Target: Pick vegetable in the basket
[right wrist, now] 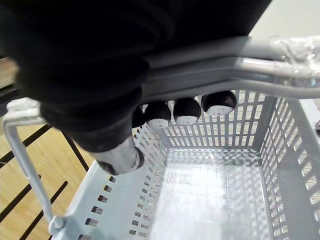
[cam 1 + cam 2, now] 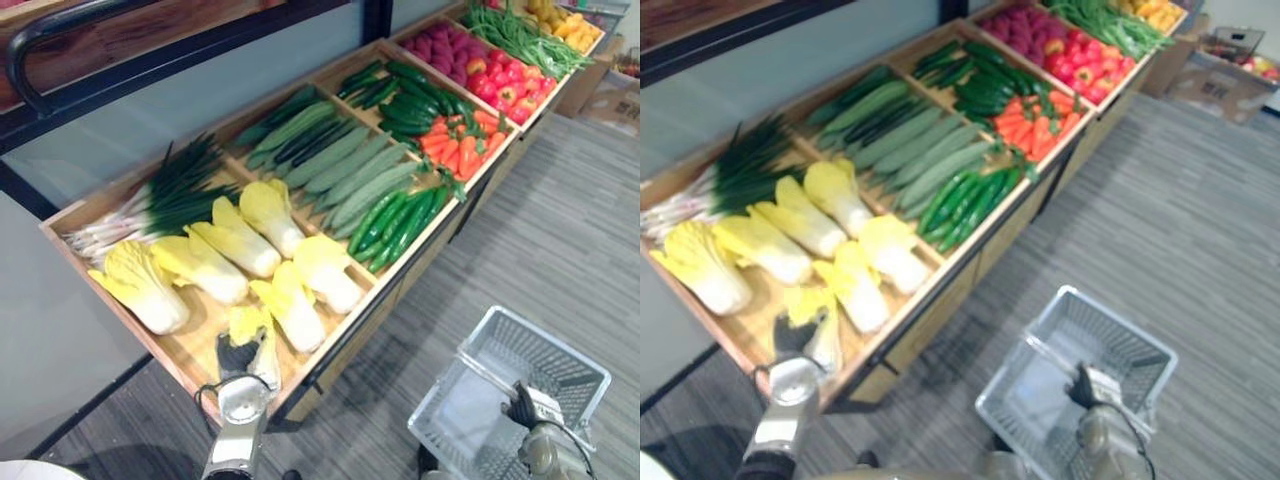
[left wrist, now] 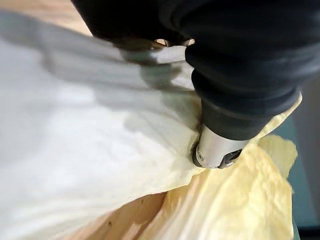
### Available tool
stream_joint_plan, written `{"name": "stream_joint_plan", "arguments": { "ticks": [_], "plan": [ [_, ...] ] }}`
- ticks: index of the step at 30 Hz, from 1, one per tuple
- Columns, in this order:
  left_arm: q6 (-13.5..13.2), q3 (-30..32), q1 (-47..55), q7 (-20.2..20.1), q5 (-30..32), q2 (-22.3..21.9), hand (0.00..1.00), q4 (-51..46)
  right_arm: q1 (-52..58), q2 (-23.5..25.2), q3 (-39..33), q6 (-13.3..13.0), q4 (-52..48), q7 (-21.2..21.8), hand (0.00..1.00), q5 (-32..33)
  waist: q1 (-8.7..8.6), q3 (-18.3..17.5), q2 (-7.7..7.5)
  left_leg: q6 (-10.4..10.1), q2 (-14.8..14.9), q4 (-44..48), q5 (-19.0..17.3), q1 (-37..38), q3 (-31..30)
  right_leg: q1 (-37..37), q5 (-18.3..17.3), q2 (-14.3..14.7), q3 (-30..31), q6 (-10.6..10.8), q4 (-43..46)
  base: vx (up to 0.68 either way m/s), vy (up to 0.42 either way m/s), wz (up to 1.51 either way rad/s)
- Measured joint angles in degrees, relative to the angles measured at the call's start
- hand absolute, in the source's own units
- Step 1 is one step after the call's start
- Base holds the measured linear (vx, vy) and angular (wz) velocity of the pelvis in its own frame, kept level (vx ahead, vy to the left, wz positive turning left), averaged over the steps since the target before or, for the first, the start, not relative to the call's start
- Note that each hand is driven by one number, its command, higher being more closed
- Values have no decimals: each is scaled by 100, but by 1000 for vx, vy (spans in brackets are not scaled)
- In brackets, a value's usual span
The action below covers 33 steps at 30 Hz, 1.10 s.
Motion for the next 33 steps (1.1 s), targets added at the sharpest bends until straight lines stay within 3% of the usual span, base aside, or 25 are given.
{"name": "stream_joint_plan", "arguments": {
  "ticks": [11,19,27,33],
  "plan": [
    [3,861,389,278,-469,-225,100,-861,-14,71,-5,-5,174,31,100,-7,32,-142,-40,38,-12,9,31,-9,-162,104,0,-26,-153,0,-1,-25,-6,7],
    [-8,1033,365,528,-434,-400,100,-1709,-47,71,-3,-50,218,34,100,-5,43,-263,-72,40,-18,10,33,-20,-179,114,1,-33,-164,0,0,0,0,0],
    [-44,787,157,719,-186,-469,100,-2579,-280,52,-2,-164,733,33,100,47,74,-344,-120,39,-13,78,30,-16,-153,126,30,-32,-101,-11,1,-8,-1,-1],
    [-358,-14,40,471,-185,-383,100,-3467,-538,-254,57,-172,1093,142,100,223,140,-356,-101,35,-5,105,26,48,-71,125,68,-16,17,-23,2,-27,-6,-8]
  ]
}}
